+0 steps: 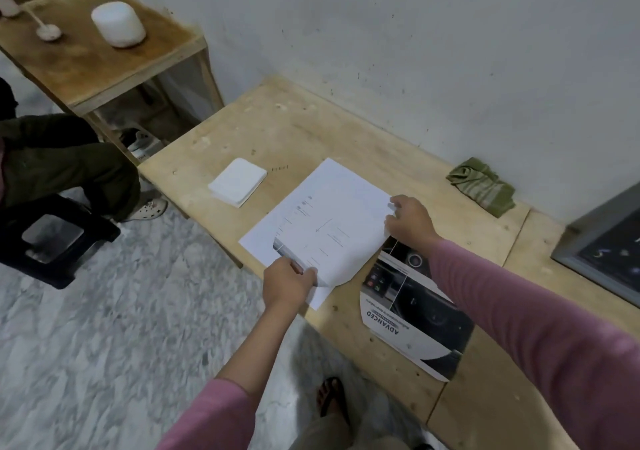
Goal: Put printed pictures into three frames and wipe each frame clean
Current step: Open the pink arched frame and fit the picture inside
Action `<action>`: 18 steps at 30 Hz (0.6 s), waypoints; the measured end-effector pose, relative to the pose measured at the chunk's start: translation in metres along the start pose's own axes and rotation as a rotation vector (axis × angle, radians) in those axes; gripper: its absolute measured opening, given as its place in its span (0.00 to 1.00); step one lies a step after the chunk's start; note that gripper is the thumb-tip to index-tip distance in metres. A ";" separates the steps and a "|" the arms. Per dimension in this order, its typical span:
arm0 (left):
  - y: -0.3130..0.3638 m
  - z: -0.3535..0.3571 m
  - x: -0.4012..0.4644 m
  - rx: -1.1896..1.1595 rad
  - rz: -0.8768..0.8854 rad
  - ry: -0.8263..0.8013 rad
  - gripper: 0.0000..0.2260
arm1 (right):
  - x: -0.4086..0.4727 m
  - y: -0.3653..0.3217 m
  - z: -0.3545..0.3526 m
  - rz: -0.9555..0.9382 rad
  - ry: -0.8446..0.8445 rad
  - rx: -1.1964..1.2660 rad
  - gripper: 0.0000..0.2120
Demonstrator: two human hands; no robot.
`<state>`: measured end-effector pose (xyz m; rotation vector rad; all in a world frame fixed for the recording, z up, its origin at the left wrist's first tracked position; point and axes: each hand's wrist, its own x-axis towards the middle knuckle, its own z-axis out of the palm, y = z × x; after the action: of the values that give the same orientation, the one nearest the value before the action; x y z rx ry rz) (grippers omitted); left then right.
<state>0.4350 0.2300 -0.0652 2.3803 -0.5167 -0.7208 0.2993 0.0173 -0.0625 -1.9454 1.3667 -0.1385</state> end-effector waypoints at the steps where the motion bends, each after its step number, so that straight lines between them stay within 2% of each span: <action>1: 0.005 0.005 -0.006 0.002 0.026 -0.017 0.13 | -0.001 0.010 -0.004 0.014 -0.004 -0.021 0.13; 2: 0.009 0.011 -0.012 0.023 0.051 -0.032 0.11 | -0.002 0.022 -0.007 0.020 -0.005 -0.055 0.08; 4: 0.017 0.025 -0.026 0.095 0.106 -0.069 0.13 | -0.012 0.036 -0.017 0.033 -0.028 -0.131 0.10; 6: 0.025 0.040 -0.041 0.144 0.146 -0.113 0.16 | -0.031 0.045 -0.027 0.039 -0.047 -0.195 0.05; 9: 0.030 0.062 -0.064 0.278 0.212 -0.176 0.23 | -0.054 0.064 -0.036 0.077 -0.092 -0.365 0.19; 11: 0.031 0.074 -0.077 0.355 0.230 -0.193 0.26 | -0.067 0.078 -0.039 0.080 -0.097 -0.437 0.25; 15: 0.035 0.088 -0.092 0.467 0.162 -0.209 0.31 | -0.088 0.102 -0.046 0.062 -0.103 -0.561 0.30; 18: 0.043 0.092 -0.096 0.440 0.108 -0.225 0.31 | -0.097 0.115 -0.051 0.074 -0.085 -0.557 0.33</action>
<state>0.2968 0.2077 -0.0650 2.6558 -0.9780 -0.9068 0.1452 0.0553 -0.0666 -2.3070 1.5287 0.3978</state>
